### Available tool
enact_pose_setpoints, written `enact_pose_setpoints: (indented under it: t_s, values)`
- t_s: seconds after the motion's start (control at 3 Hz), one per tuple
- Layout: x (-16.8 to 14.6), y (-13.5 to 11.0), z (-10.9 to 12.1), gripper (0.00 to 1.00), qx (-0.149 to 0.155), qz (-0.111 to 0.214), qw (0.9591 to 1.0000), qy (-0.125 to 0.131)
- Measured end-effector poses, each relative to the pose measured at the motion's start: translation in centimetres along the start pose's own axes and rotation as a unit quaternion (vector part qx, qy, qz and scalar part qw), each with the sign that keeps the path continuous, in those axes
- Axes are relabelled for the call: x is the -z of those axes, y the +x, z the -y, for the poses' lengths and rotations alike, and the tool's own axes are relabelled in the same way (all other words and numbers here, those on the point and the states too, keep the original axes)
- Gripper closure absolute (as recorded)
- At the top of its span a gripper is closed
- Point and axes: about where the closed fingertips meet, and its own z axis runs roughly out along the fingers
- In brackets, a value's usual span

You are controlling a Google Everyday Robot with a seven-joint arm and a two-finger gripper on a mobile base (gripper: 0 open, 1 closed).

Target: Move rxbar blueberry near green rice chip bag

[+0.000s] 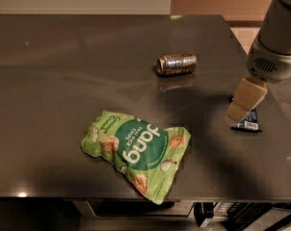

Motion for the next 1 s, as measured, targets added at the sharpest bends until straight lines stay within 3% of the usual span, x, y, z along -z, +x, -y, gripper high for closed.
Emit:
enact_pose_setpoints:
  t_s: [0.33, 0.67, 1.0]
  values:
    - [-1.5, 0.8, 1.7, 0.00, -0.089, -0.015, 0.9958, -0.017]
    - [-2.6, 1.8, 3.2, 0.00, -0.159, -0.016, 0.9868, -0.028]
    - [-4.3, 2.4, 4.0, 0.00, -0.204, -0.025, 0.9778, -0.039]
